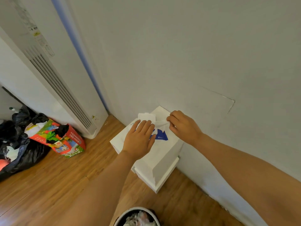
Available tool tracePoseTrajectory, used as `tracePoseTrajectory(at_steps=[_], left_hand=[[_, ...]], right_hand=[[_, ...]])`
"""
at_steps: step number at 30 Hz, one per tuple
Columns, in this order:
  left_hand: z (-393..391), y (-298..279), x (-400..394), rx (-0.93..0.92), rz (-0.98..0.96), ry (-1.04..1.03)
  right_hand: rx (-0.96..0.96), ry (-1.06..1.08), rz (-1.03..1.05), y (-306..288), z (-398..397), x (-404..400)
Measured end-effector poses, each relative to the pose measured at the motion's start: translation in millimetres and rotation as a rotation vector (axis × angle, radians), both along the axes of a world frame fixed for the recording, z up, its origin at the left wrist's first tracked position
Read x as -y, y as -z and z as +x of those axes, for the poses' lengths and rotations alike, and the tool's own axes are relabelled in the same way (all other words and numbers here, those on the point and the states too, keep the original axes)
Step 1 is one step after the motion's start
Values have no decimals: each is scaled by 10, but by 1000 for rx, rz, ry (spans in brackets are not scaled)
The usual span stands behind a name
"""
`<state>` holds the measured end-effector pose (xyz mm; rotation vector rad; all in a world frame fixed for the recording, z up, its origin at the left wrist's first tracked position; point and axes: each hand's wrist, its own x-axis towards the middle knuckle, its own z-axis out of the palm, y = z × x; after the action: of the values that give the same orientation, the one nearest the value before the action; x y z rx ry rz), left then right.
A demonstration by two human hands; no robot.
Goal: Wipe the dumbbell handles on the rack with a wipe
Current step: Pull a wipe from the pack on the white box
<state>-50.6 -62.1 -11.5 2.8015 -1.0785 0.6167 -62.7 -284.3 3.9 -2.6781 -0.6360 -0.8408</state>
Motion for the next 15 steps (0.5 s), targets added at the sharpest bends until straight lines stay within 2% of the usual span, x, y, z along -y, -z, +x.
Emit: tracePoseTrajectory(at_steps=[10, 15], left_hand=[[-346, -147, -109, 45, -161, 356], [-715, -214, -246, 53, -153, 513]], right_hand=[[-20, 250, -156, -227, -1059, -154], [-2, 401, -183, -254, -1765, -506]])
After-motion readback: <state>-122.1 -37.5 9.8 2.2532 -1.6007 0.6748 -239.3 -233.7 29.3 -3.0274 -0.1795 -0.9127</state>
